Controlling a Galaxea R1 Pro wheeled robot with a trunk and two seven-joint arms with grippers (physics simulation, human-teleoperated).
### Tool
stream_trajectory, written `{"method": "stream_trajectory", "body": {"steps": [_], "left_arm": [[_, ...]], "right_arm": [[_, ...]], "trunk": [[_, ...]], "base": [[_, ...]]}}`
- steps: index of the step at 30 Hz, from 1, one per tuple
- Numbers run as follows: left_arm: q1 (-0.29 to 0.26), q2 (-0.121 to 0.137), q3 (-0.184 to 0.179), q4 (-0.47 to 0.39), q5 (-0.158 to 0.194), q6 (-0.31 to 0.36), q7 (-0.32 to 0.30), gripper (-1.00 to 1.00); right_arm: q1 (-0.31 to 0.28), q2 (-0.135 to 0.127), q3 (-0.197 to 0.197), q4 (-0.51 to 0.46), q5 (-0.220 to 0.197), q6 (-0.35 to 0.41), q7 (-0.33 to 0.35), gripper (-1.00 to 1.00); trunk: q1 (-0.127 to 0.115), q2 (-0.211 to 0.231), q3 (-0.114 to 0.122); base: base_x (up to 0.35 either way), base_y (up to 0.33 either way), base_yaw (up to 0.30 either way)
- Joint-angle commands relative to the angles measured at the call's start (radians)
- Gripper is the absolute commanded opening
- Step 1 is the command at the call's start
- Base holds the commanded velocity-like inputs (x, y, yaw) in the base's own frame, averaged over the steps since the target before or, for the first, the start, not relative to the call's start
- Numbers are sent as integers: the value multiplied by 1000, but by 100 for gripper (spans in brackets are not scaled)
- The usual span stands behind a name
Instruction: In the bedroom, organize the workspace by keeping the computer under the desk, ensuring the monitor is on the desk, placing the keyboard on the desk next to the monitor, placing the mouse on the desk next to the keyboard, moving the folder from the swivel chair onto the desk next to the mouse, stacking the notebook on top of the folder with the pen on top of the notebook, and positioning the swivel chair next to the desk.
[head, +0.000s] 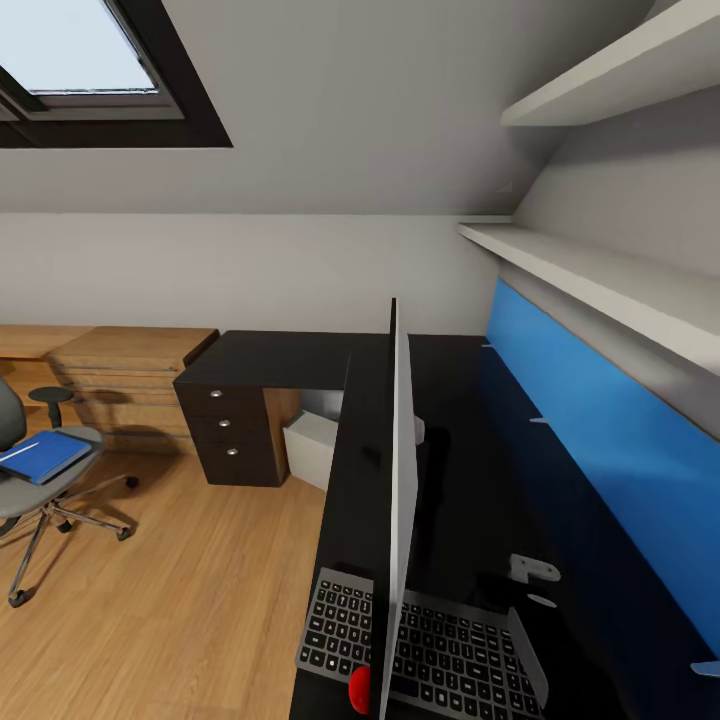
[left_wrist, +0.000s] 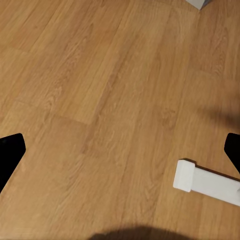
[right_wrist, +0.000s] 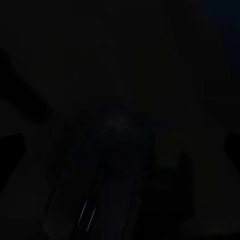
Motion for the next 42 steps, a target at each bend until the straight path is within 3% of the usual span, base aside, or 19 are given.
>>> {"method": "stream_trajectory", "body": {"steps": [1, 8, 30, 42], "left_arm": [[-1, 0, -5, 1, 10, -3, 0, 100], [0, 2, -5, 1, 10, -3, 0, 100], [0, 7, -5, 1, 10, -3, 0, 100], [-1, 7, -5, 1, 10, -3, 0, 100]], "right_arm": [[0, 1, -1, -2, -7, 4, -4, 100], [0, 1, -1, -2, -7, 4, -4, 100], [0, 1, -2, -1, -7, 4, -4, 100], [0, 1, -1, -1, -7, 4, -4, 100]], "trunk": [[4, -8, -4], [31, -57, -26], [31, -57, -26], [69, -127, -58]], "base": [[0, 0, 0], [0, 0, 0], [0, 0, 0], [0, 0, 0]]}}
